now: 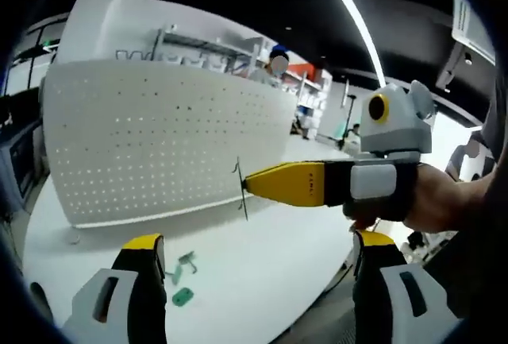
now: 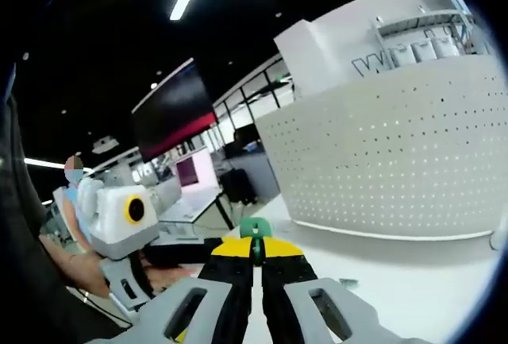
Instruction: Insert the hook assembly into the mounting plate slot until the hook locks in place.
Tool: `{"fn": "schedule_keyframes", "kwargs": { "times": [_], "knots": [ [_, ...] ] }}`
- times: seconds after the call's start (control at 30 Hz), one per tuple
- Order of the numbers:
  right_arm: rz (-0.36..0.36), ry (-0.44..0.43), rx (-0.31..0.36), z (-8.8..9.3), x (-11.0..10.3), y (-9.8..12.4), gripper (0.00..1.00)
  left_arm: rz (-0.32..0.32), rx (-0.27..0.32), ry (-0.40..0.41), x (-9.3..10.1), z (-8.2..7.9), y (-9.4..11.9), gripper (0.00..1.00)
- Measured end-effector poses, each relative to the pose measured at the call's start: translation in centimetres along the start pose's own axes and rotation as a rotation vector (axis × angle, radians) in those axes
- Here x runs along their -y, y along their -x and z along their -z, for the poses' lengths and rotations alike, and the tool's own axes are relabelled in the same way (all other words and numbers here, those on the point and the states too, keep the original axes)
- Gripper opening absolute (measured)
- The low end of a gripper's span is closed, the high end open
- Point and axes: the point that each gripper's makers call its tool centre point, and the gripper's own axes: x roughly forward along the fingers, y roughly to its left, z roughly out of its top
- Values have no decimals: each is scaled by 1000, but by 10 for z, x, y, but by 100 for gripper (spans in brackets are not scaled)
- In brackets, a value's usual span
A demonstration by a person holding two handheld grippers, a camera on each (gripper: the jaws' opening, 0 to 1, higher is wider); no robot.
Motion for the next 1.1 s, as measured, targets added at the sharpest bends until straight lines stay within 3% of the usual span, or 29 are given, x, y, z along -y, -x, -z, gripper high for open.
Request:
{"fn": "schedule_keyframes", "kwargs": {
  "times": [0.23, 0.53, 0.63, 0.73, 1.1],
  "knots": [
    [89, 77, -3, -1, 14, 4, 0, 26, 11, 11, 0, -5, 10, 100],
    [261, 201, 78, -25, 40, 6, 0, 24, 20, 7, -9, -11, 18, 100],
    [278, 164, 122, -38, 51, 6, 0, 19, 31, 12, -12, -14, 21, 100],
    [337, 232, 156, -59, 73, 4, 0, 8, 40, 28, -16, -17, 24, 100],
    [497, 308, 240, -113, 132, -2, 0, -39, 38, 25, -31, -18, 30, 100]
  ]
}}
